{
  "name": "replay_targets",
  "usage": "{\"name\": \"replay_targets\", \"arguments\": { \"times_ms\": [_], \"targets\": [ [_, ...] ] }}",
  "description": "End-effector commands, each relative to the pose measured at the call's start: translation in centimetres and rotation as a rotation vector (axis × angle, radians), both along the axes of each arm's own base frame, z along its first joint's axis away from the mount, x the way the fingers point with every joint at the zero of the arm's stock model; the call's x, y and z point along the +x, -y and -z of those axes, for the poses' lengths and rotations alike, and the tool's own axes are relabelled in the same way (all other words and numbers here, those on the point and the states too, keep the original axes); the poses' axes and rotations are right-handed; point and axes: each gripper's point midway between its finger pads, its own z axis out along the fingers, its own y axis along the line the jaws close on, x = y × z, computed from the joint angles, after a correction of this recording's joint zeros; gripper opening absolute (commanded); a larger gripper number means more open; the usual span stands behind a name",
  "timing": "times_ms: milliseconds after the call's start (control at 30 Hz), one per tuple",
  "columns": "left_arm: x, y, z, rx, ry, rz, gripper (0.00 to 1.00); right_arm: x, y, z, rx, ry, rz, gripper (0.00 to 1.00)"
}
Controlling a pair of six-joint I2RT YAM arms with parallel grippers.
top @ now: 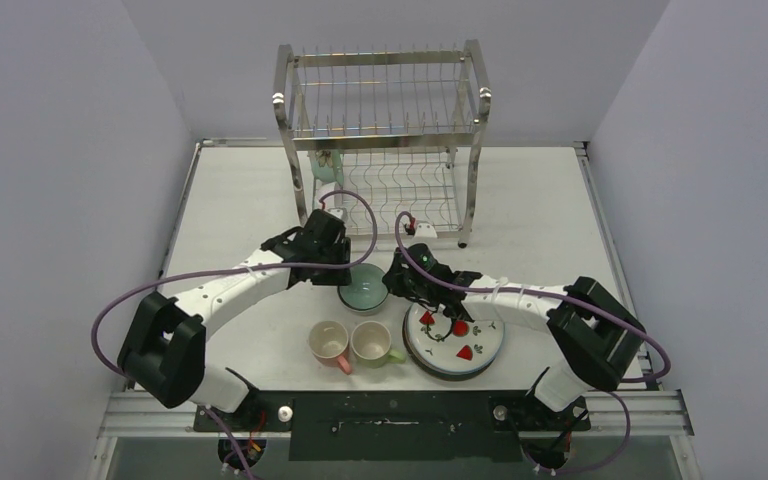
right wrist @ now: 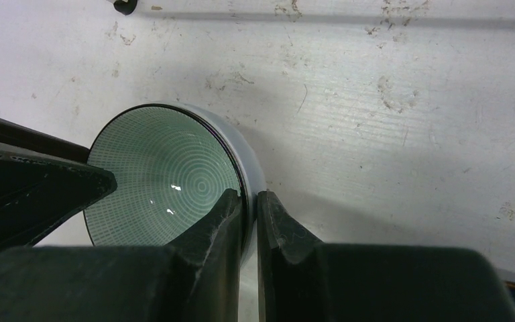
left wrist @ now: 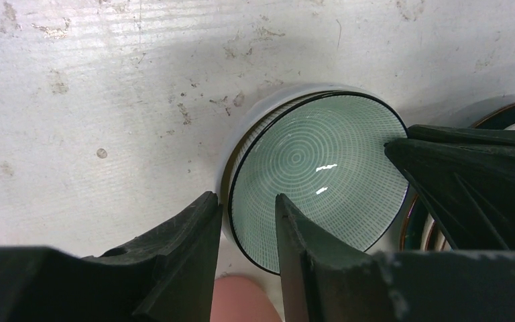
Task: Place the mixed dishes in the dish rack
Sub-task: Pick up the bowl from the center of the board.
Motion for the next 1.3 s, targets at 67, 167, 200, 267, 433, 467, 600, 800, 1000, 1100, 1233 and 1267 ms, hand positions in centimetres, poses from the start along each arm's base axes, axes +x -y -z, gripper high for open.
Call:
{"name": "replay_targets", "arguments": {
  "times_ms": [67, 167, 200, 267, 433, 467, 600, 800, 1000, 1100, 1233, 1267],
  "targets": [
    [0.9, 0.8, -0.9, 0.022, 0.027, 0.015, 0.30, 1.4, -1.7, -5.4, 0.169, 0.110, 0.018, 0.00],
    [0.9, 0.8, -0.6, 0.044, 0.021, 0.020, 0.27, 1.4, -1.6, -5.5, 0.171, 0.110, 0.019, 0.00],
    [0.9, 0.8, -0.4, 0.052, 0.019, 0.021, 0.25, 1.4, -1.6, -5.5, 0.172, 0.111, 0.019, 0.00],
    [0.9, 0.7, -0.3, 0.063, 0.017, 0.022, 0.20, 1.3, -1.6, -5.6, 0.175, 0.113, 0.019, 0.00],
    [0.9, 0.7, -0.1, 0.083, 0.016, 0.025, 0.04, 1.3, -1.5, -5.6, 0.174, 0.112, 0.018, 0.00],
    [1.0, 0.6, 0.1, 0.091, 0.014, 0.024, 0.00, 1.3, -1.5, -5.6, 0.176, 0.113, 0.019, 0.00],
    [1.1, 0.5, 0.1, 0.106, 0.015, 0.024, 0.00, 1.3, -1.5, -5.8, 0.180, 0.116, 0.017, 0.00],
    [1.8, 0.5, -1.3, 0.102, 0.054, 0.021, 0.00, 1.2, -1.4, -5.7, 0.167, 0.115, 0.014, 0.15],
    [2.0, 0.6, -2.4, 0.094, 0.077, 0.023, 0.00, 1.4, -1.1, -6.2, 0.137, 0.131, 0.011, 0.44],
    [2.1, 0.7, -2.9, 0.088, 0.088, 0.024, 0.00, 1.5, -0.8, -6.4, 0.120, 0.137, 0.013, 0.46],
    [2.2, 0.7, -3.7, 0.080, 0.103, 0.025, 0.00, 1.6, -0.8, -6.4, 0.105, 0.139, 0.008, 0.47],
    [2.2, 0.7, -4.0, 0.079, 0.108, 0.026, 0.00, 1.5, -1.0, -6.5, 0.105, 0.138, 0.003, 0.47]
  ]
}}
